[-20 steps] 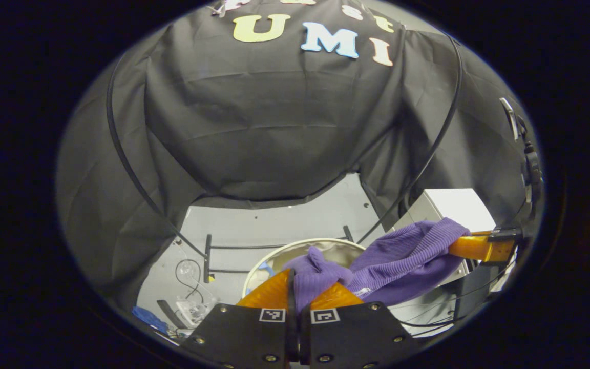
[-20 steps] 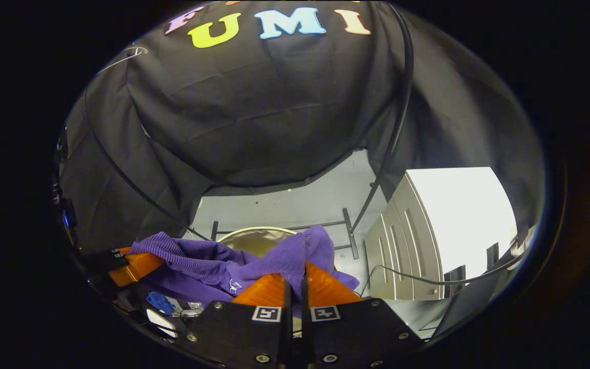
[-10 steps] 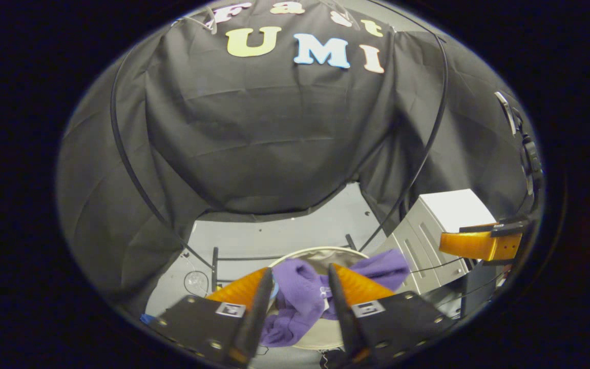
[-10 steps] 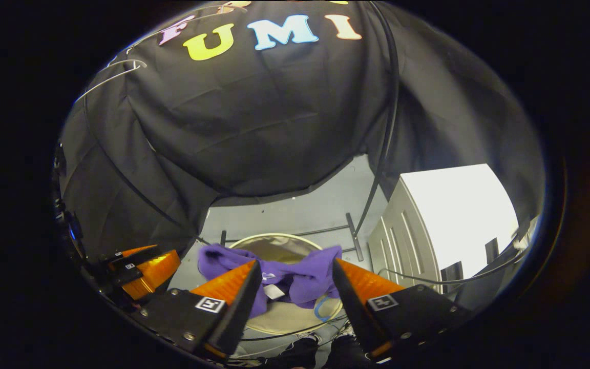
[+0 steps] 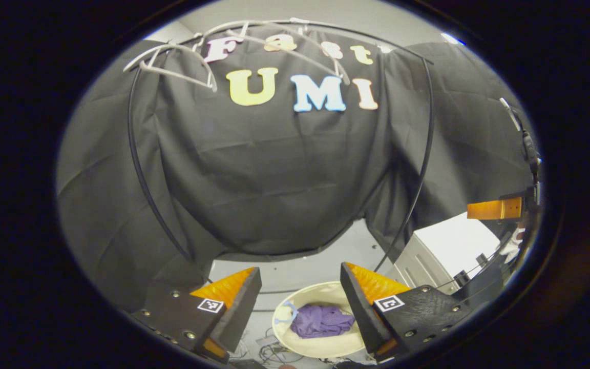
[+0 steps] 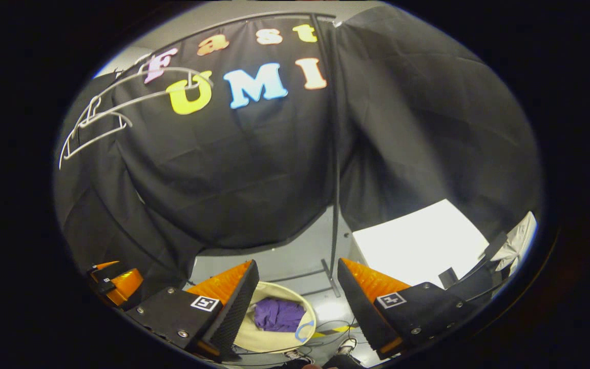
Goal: Grasp the clothes on the hanger with both hands and then place them into the laundry hamper below.
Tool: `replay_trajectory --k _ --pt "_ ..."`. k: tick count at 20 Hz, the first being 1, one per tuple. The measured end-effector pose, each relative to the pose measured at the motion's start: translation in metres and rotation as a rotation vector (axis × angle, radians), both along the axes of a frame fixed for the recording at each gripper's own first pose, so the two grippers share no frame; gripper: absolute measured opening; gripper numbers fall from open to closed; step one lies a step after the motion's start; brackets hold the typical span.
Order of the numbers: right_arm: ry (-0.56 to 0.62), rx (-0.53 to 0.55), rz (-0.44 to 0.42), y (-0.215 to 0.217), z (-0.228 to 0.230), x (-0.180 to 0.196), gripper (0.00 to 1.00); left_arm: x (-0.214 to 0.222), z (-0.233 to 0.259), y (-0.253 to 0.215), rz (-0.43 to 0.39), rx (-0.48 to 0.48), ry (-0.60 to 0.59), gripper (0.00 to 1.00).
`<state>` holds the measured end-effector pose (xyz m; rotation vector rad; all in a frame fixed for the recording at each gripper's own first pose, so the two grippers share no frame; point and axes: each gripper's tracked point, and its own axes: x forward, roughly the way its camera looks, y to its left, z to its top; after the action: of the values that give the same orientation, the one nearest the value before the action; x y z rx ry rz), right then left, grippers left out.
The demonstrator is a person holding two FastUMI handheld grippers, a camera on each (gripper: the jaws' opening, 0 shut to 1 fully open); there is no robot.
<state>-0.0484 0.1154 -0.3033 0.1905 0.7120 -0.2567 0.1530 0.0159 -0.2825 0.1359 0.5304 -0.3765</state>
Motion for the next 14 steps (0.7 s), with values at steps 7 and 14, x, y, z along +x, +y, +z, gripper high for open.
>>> replay_trajectory --k 7,14 --pt "-0.273 -0.135 -0.018 -0.108 0.125 -0.005 0.95 -0.012 0.153 -0.023 0.108 -0.090 -0.227 0.88" --pt "-0.534 -0.265 0.055 -0.194 0.236 -0.035 0.95 -0.078 0.302 -0.048 0.223 -0.206 -0.429 0.95"
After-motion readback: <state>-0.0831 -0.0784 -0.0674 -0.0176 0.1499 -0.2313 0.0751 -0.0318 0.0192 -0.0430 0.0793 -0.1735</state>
